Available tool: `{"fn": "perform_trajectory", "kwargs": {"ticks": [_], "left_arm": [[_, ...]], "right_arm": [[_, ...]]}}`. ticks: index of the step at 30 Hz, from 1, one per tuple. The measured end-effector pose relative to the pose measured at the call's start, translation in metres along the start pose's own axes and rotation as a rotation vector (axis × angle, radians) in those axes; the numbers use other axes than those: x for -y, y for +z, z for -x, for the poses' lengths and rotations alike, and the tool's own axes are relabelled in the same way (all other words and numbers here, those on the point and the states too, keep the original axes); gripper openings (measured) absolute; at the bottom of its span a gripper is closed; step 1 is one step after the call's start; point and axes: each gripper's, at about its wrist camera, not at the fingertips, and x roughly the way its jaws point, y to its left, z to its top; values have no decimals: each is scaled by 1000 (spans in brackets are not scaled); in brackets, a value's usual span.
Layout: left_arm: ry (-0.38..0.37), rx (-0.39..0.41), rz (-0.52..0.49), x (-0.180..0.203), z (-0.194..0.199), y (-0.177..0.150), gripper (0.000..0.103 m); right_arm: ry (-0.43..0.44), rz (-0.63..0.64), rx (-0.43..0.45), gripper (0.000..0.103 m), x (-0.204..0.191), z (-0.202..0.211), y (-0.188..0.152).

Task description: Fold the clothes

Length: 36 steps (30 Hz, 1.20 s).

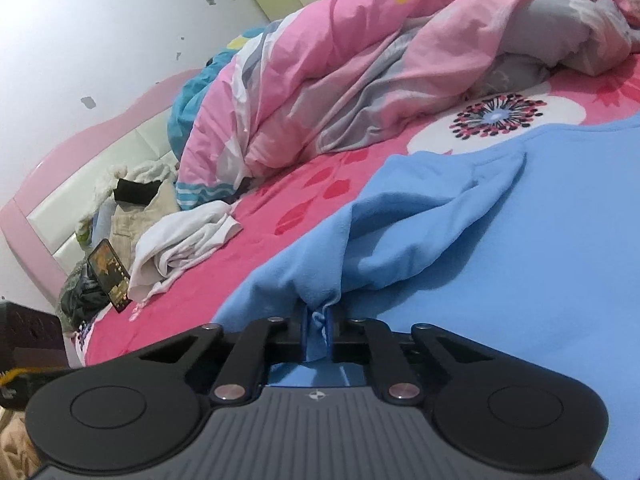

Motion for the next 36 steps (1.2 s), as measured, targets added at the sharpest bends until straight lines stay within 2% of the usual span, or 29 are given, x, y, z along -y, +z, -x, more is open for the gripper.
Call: {"fn": "perform_trajectory", "kwargs": {"ticks": [6,10,13,20,30,31,36], "left_arm": [[-6,44,-51,4,7,-1,47],[-13,105,-164,23,18,-1,53],[-15,122,-232,36,22,-2,55],[12,66,-279,44,12,-9,55],[86,35,-331,45,1,-15,55],[95,33,-329,45,0,-15,55],[126,35,-292,42,-3,-11,55]], "right_arm": [[34,-73,29,6,-6,16,7],[65,-137,56,5,-6,25,15],[101,-196,52,5,-3,23,21],[144,-286,-16,5,2,-1,33],[174,-495,-125,8,26,-43,38],[180,-512,-128,9,29,-44,37],[196,-565,-119,29,40,-37,32]]}}
